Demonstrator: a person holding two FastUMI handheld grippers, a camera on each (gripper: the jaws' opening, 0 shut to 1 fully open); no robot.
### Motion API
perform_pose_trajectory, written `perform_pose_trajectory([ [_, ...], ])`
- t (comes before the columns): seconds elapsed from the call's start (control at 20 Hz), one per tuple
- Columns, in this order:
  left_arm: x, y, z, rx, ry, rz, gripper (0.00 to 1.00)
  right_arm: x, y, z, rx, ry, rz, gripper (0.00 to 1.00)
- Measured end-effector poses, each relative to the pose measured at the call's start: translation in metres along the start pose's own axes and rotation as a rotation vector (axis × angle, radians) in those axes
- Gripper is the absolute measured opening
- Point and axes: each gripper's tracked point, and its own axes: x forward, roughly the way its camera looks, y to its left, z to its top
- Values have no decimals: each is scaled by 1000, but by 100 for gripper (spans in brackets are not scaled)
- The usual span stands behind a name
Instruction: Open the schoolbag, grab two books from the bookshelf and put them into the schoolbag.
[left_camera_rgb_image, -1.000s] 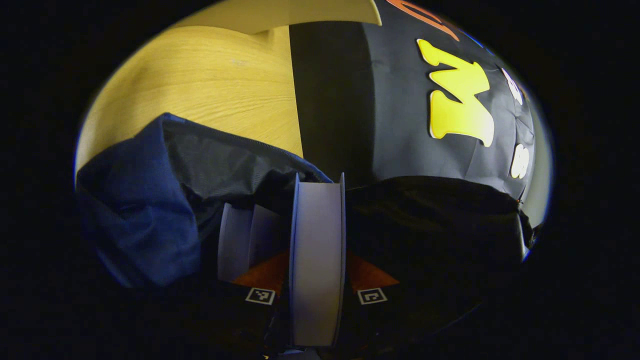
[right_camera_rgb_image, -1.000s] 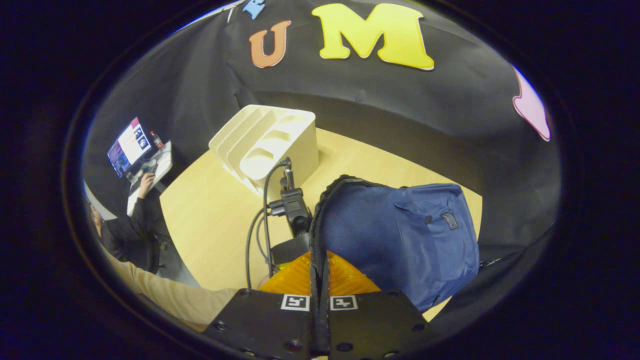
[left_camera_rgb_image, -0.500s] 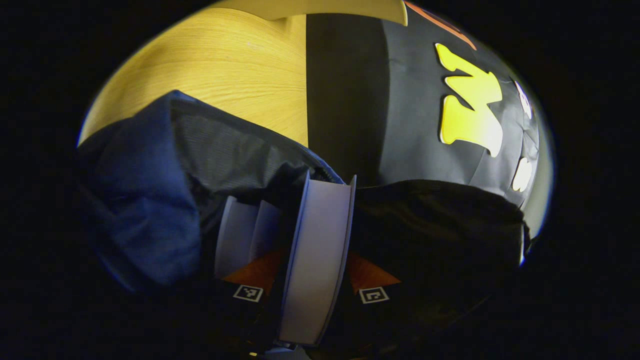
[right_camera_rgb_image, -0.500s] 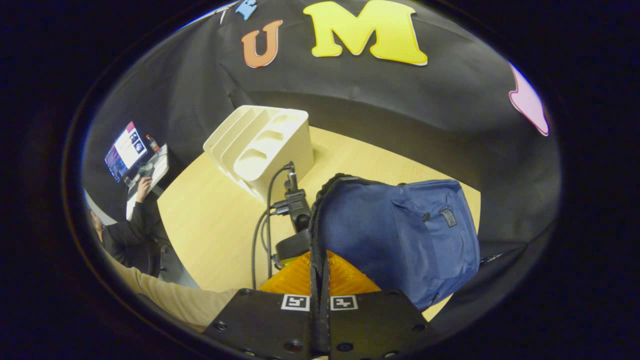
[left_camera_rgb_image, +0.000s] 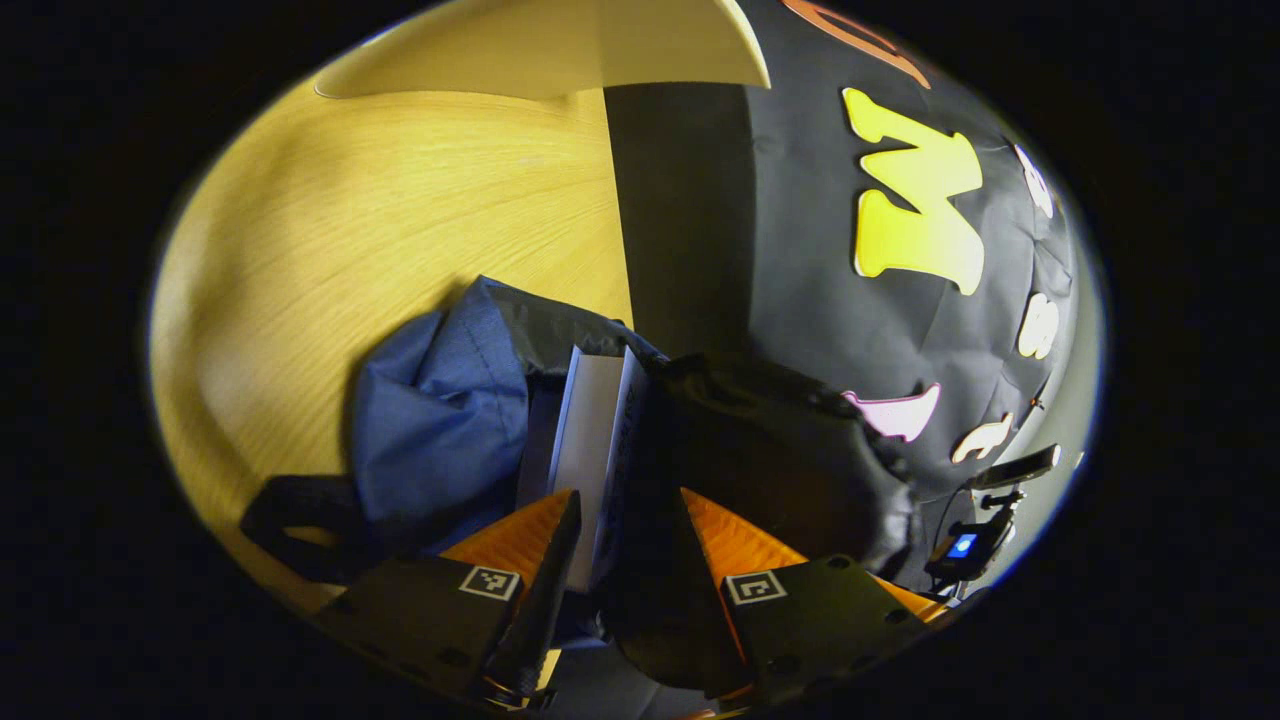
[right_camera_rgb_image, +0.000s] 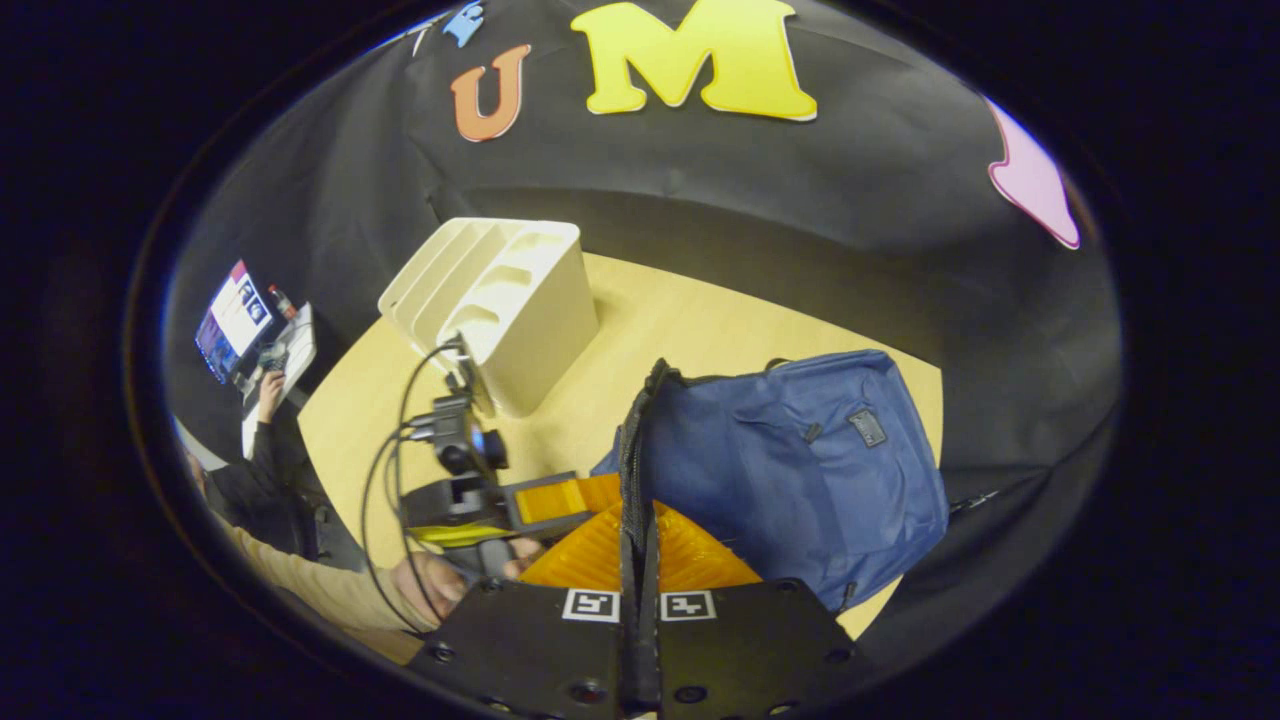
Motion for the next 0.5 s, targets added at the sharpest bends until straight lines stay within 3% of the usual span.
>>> perform_pose_trajectory([
  [0.5, -120, 22, 35, 231, -13, 162, 60, 19, 18, -17, 87, 32, -66, 0],
])
